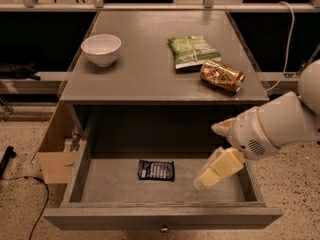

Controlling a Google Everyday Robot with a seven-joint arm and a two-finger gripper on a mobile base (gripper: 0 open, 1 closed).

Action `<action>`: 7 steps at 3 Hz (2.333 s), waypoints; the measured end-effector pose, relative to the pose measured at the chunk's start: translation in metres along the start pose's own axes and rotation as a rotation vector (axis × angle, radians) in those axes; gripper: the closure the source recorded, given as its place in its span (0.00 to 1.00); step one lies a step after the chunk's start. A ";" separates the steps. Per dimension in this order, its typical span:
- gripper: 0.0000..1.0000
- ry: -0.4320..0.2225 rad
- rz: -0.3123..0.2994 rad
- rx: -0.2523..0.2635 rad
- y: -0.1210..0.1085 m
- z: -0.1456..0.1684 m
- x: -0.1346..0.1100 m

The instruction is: Pick rxbar blueberry from top drawer and place on counter

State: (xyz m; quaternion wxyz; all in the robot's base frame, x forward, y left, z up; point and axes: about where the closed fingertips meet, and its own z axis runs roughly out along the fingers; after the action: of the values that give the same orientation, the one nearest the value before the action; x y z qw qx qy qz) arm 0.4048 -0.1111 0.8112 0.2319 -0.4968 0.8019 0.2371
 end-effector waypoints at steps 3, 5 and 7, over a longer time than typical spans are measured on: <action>0.00 -0.047 0.134 0.041 -0.009 0.031 0.000; 0.00 -0.049 0.159 0.025 -0.026 0.068 0.005; 0.00 -0.109 0.267 0.081 -0.055 0.101 0.017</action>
Offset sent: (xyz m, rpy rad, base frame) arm 0.0086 0.0136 -0.0219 0.0421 0.0369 -0.1025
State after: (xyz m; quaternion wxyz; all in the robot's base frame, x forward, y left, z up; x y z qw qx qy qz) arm 0.4616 -0.0826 0.7141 0.2613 -0.3626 0.8560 0.2600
